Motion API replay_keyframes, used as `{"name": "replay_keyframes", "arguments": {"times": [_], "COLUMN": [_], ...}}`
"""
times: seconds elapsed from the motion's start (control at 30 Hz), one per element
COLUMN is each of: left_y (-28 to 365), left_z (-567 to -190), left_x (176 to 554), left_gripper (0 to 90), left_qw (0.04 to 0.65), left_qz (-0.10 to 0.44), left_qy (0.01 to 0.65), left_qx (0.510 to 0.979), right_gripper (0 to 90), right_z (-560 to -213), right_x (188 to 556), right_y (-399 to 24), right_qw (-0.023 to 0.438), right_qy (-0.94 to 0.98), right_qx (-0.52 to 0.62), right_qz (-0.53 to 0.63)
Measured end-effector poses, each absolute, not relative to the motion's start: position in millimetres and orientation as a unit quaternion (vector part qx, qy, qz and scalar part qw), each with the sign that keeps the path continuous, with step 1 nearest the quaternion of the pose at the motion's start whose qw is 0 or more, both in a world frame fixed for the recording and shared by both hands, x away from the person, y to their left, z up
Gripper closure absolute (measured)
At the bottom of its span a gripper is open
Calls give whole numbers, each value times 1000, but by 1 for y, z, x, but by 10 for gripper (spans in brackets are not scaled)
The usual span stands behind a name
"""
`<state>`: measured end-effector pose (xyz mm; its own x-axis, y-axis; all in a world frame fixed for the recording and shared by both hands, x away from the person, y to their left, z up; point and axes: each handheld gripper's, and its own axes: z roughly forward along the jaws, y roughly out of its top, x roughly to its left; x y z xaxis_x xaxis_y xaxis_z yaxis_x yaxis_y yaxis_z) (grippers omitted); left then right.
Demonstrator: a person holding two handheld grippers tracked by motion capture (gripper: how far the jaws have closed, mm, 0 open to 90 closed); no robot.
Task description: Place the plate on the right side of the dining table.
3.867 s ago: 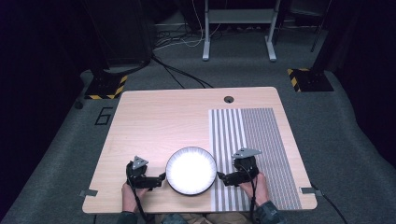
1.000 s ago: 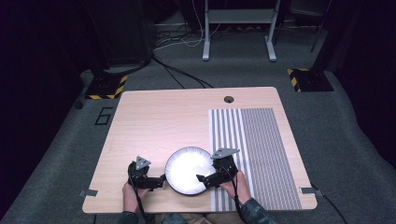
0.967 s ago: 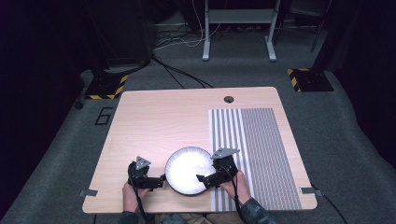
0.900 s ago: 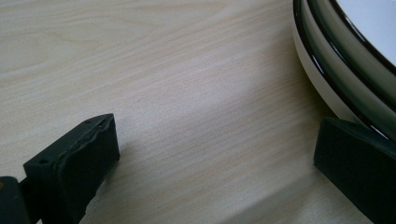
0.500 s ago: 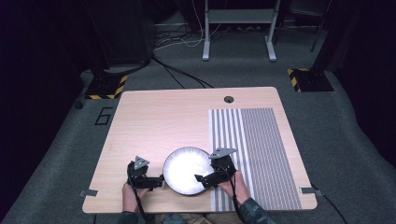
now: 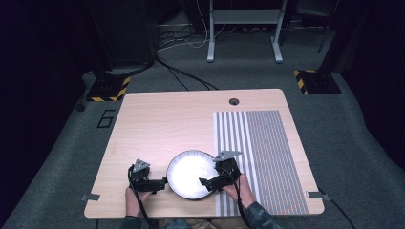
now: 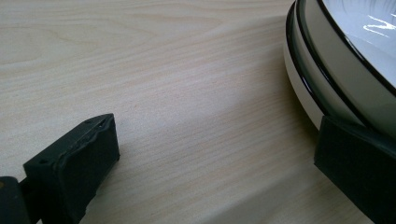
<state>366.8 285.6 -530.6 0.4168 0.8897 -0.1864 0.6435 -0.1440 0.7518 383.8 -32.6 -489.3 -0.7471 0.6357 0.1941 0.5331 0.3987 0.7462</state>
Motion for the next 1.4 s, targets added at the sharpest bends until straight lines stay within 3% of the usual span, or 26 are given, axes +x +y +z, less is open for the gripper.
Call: {"name": "replay_keyframes", "arguments": {"times": [0.6,0.9,1.4], "left_y": [285,288,300], "left_z": [-530,-529,-498], "left_x": [365,361,350], "left_gripper": [2,1,30], "left_qw": [401,398,408], "left_qz": [154,154,177], "left_qy": [525,541,551], "left_qx": [735,725,706], "right_gripper": [16,85,112], "right_z": [-495,-499,-504], "right_x": [388,391,391], "right_y": [-22,-19,-13], "right_qw": [59,53,69], "right_qy": [839,845,851], "right_qx": [345,348,338], "right_qz": [416,403,395]}}
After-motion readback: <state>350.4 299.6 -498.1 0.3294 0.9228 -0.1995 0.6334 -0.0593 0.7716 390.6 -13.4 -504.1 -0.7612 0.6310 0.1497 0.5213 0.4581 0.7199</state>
